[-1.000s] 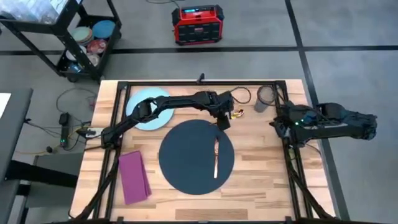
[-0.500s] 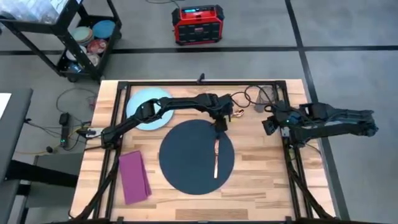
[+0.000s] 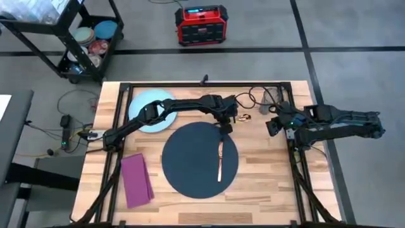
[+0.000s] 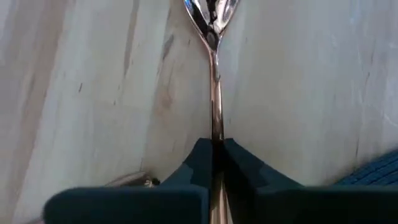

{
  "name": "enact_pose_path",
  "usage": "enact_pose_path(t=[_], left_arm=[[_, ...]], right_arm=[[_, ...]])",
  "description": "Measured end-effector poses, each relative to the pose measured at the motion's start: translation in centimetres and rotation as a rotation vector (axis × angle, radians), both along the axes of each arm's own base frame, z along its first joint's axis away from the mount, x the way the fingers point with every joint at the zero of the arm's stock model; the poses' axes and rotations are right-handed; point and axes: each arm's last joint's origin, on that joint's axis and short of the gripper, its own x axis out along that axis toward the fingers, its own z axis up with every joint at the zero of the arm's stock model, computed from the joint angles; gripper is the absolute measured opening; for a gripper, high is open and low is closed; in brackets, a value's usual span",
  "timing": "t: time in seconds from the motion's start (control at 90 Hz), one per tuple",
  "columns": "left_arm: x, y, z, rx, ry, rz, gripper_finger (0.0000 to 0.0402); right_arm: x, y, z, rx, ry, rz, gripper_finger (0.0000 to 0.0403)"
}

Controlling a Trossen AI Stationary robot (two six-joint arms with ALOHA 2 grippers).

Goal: Set table place
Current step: Put the brown table spoon on the blue table mat to the right of the brown table knife

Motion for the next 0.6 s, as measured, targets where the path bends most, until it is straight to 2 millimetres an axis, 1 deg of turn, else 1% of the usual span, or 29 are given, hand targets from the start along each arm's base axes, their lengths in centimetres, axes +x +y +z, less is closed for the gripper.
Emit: enact_pose_path(t=[0.122,0.256,0.433,0.6], left_arm=[[0.1,0.5,1.7,0.018,-0.024,0.018,0.0003],[-0.2,1.0,3.7,0.052,-0.025,0.039,0.0002],[-2.1,1.2,6.2,0.059,0.043,0.094,0.0002],[-4.2,0.8,9.9,0.084,0.082,0.167,0.0001]], right_arm=[[-0.1,0.0,0.0,-0.010,0.007,0.014,0.0166],[-0.4,0.0,0.1,-0.024,0.001,0.036,0.0166],[-1.2,0.1,0.4,-0.030,-0.026,0.073,0.0166],[-2.9,0.2,0.7,-0.025,-0.017,0.112,0.0166]])
